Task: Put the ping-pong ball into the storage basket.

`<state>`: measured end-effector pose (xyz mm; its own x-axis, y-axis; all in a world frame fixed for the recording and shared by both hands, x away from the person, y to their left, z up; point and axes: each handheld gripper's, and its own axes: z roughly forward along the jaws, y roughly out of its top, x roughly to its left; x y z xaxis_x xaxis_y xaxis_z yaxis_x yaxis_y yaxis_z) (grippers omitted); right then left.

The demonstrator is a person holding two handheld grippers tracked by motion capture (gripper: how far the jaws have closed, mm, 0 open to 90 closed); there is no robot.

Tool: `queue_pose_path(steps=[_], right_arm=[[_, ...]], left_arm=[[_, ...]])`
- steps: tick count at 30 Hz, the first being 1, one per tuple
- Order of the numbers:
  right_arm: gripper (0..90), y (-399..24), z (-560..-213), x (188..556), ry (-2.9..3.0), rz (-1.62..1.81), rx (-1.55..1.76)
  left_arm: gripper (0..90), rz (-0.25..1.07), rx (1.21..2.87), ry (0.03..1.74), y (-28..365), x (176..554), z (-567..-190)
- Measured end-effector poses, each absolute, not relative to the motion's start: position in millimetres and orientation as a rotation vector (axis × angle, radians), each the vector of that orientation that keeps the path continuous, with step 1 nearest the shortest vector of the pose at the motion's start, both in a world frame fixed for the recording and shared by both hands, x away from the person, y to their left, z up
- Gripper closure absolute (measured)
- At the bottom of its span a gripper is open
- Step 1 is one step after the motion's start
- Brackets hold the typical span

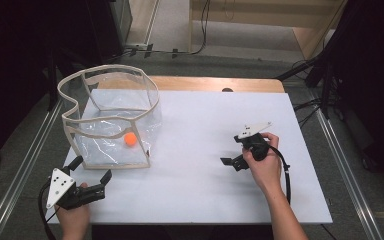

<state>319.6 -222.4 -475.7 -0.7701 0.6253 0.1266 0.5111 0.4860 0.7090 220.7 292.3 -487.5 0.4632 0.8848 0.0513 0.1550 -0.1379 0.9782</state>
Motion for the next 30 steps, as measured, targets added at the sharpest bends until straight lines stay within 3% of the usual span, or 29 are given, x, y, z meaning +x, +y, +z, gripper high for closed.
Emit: queue_pose_path(steps=[30], right_arm=[[0.0, -260, -500, 287, 2.395, 1.270, 1.079]], left_arm=[[0.1, 0.816, 1.603, 0.923, 293, 221, -487]])
